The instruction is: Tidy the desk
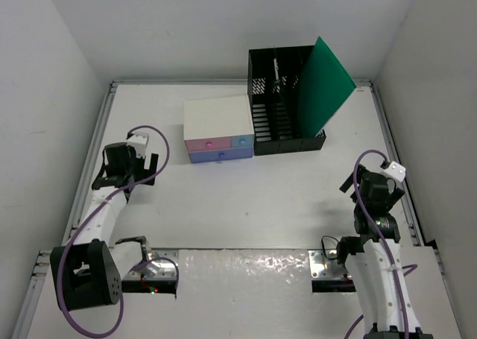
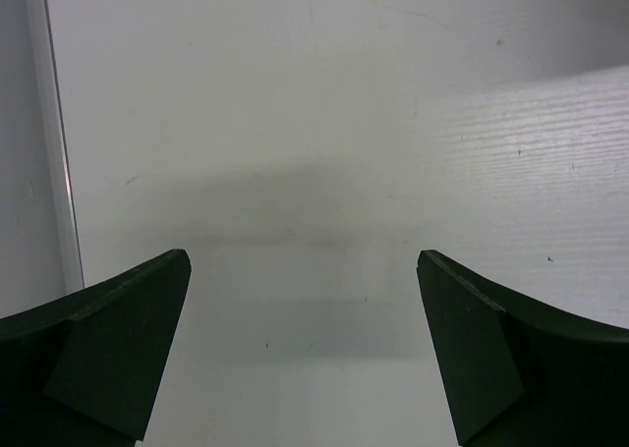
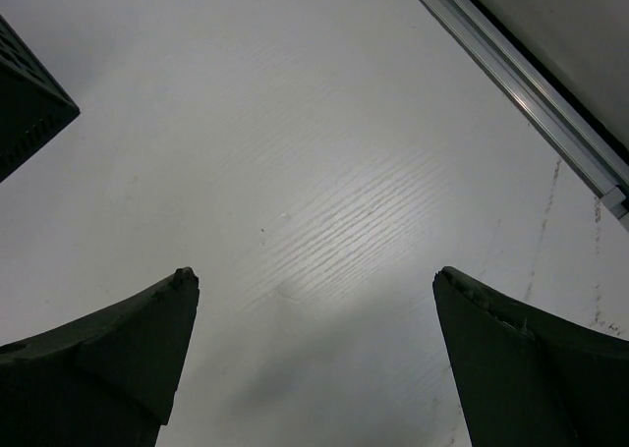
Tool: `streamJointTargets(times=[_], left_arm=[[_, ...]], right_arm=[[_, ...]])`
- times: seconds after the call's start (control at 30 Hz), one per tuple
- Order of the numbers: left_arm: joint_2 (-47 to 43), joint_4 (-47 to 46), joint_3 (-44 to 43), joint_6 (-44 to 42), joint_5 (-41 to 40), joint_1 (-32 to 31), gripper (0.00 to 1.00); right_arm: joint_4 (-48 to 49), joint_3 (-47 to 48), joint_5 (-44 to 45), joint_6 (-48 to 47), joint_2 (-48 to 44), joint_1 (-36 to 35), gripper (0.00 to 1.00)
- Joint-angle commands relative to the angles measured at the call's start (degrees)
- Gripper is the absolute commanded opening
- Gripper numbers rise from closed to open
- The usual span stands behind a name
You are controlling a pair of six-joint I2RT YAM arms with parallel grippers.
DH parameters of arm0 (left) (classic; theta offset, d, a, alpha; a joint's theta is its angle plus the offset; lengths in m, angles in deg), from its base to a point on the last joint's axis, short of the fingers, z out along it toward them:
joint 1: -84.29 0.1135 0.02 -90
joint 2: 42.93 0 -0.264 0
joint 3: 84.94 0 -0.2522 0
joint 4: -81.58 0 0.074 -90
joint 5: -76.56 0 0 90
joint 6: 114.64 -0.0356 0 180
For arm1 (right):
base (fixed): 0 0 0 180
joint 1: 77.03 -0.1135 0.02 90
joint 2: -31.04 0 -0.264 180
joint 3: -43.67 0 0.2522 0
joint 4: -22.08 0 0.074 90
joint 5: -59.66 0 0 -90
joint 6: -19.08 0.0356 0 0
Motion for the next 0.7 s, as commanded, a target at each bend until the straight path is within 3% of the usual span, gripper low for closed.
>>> streamJointTargets(times=[0.0,0.67], left_arm=[[-1.6,-3.7,-0.2,0.6,1.5,0.1,1.0],[-3.1,-5.0,1.6,0.3,2.4,0.1,1.0]], right_arm=[[0.4,-0.8,0.2,0.3,-0.7,-0.2,0.99],[5.0,-4.8,0.1,-0.8,-4.5,-0.2,0.99]])
